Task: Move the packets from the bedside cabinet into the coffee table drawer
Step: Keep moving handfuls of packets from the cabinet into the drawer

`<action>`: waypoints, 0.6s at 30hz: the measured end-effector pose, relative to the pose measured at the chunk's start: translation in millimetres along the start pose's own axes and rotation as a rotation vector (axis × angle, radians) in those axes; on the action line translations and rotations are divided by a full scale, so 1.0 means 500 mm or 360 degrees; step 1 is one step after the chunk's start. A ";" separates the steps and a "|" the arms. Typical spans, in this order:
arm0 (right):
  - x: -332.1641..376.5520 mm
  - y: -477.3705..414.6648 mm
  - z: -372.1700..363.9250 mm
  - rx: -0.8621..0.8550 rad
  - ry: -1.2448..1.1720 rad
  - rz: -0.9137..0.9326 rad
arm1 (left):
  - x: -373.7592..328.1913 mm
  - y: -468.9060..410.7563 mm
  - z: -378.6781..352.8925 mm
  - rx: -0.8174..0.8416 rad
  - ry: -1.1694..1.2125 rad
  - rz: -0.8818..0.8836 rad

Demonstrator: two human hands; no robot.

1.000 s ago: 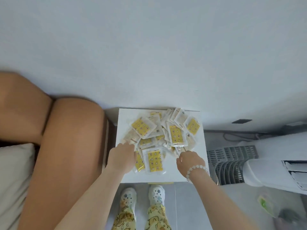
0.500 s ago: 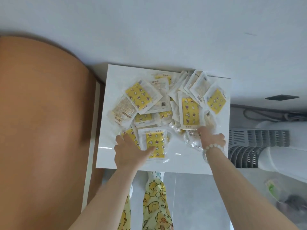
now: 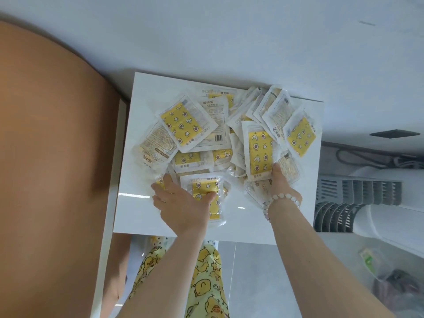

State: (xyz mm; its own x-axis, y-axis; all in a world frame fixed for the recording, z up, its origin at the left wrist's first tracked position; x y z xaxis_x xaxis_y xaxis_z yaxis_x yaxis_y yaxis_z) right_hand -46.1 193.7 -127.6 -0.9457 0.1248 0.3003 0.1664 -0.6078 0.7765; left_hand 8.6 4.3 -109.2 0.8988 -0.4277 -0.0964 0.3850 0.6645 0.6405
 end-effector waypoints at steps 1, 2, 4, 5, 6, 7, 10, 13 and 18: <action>0.002 0.003 -0.002 0.0020 -0.0004 0.0006 | 0.001 0.006 -0.003 -0.0044 0.0004 -0.0028; 0.002 -0.003 0.000 0.0030 -0.0038 0.0027 | 0.001 0.012 -0.008 -0.0086 0.0005 -0.0055; 0.007 0.002 0.005 0.0037 -0.0048 0.0070 | 0.002 0.024 -0.016 -0.0152 0.0024 -0.0086; 0.009 0.006 0.007 0.0047 -0.0056 0.0071 | 0.002 0.027 -0.019 -0.0169 0.0044 -0.0086; 0.012 0.010 0.011 0.0016 -0.0077 0.0070 | 0.001 0.029 -0.022 -0.0175 0.0070 -0.0078; 0.015 0.009 0.016 0.0001 -0.0074 0.0085 | 0.000 0.029 -0.023 -0.0170 0.0096 -0.0064; -0.034 -0.122 0.013 0.0188 -0.0008 0.0171 | -0.002 0.028 -0.024 -0.0127 0.0188 -0.0027; -0.091 -0.230 0.046 0.0271 -0.0092 0.0265 | 0.000 0.030 -0.025 -0.0080 0.0326 -0.0021; -0.045 0.029 0.096 -0.0026 -0.0164 0.0016 | 0.014 0.034 -0.025 0.0078 0.0527 0.0001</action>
State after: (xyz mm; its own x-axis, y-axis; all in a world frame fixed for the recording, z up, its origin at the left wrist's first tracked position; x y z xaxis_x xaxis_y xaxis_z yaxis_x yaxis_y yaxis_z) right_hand -8.9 219.9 -96.5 -0.9100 0.1979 0.3642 0.1705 -0.6222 0.7640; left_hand 24.1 20.3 -108.7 0.9214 -0.1999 -0.3332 0.3812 0.6310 0.6756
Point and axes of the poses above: each hand's wrist, its own y-axis away from the middle knuckle, its own z-axis out of the back of the hand, x = y × z, the point moved 3 cm from there along -y, towards the middle knuckle, and after that the axes turned 4 degrees about z, right-handed, at the moved point
